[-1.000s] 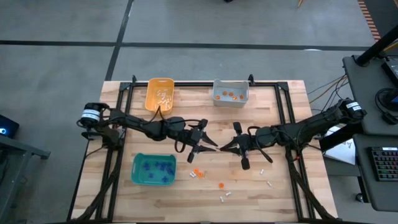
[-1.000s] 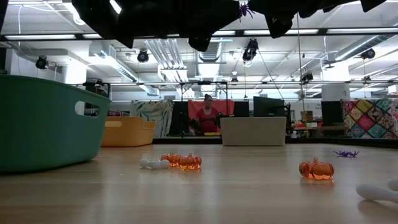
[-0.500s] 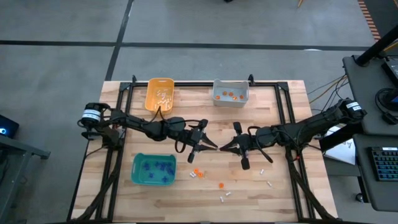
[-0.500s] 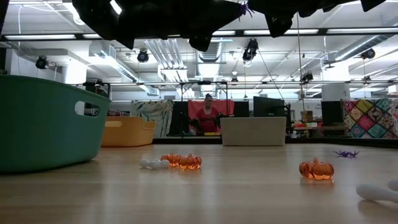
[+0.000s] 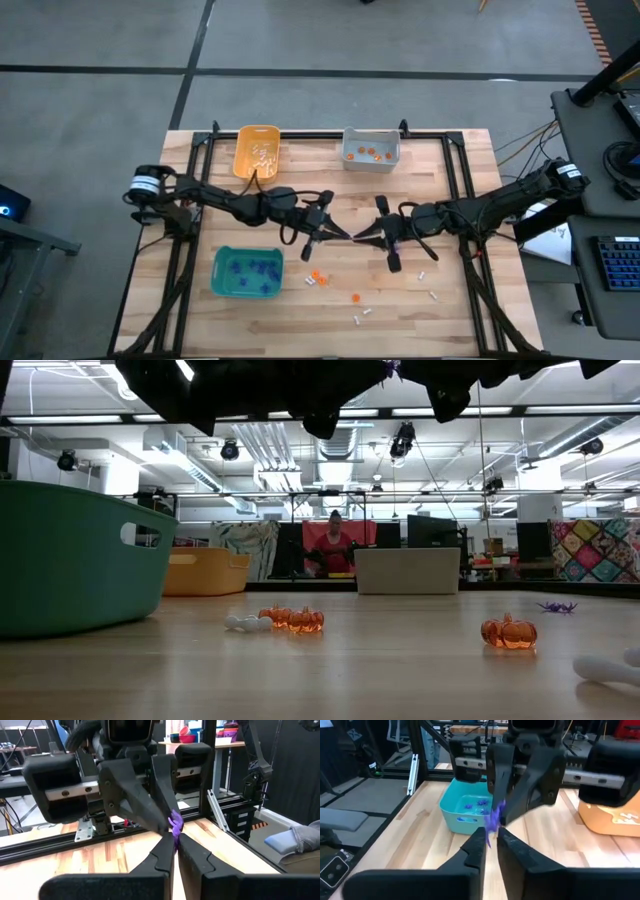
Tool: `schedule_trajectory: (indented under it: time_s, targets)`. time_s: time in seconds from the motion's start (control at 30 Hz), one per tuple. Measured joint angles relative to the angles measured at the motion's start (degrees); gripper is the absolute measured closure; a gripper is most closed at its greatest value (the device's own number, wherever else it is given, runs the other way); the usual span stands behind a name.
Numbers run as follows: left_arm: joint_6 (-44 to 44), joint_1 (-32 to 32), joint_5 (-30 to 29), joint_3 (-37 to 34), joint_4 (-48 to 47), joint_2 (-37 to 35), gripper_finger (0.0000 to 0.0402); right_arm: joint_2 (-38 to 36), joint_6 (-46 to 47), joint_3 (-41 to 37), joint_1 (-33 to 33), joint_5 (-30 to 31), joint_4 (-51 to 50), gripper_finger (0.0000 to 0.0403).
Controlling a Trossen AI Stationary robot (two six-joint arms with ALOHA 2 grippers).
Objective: Sort Halloween decoration
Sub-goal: Put the blue spider toy into the green bin
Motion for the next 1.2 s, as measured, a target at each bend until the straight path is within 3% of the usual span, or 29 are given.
schedule_trajectory:
  time_s: [0.2,0.33,0.5,0.63,0.93,1.2]
  targets:
    - [-0.01,-0.01,0.02,0.00,-1.55,-1.13,0.0401,-0.08,0.77,0.00,0.00,0.42,-0.07,0.0321]
    - [-0.56,-0.01,0.02,0.00,-6.34,-3.07,0.0401,-0.88,2.55,1.96,0.00,2.85,-5.28,0.0299]
    - [-1.73,-0.06,0.00,0.00,-17.97,-8.85,0.0401,-1.40,4.49,5.40,-0.02,5.29,-14.08,0.0289]
    - [-5.65,-0.08,-0.28,0.00,-32.51,-15.67,0.0401,-1.53,5.23,6.88,-0.02,6.18,-16.75,0.0287]
    - [-20.87,-2.73,-5.87,0.00,-61.07,-28.77,0.0402,-1.53,3.68,7.26,0.00,6.96,-16.74,0.0287]
    - [-42.98,-7.95,-1.18,0.00,-84.37,-31.25,0.0401,-1.46,3.17,7.26,-0.02,8.59,-16.80,0.0287]
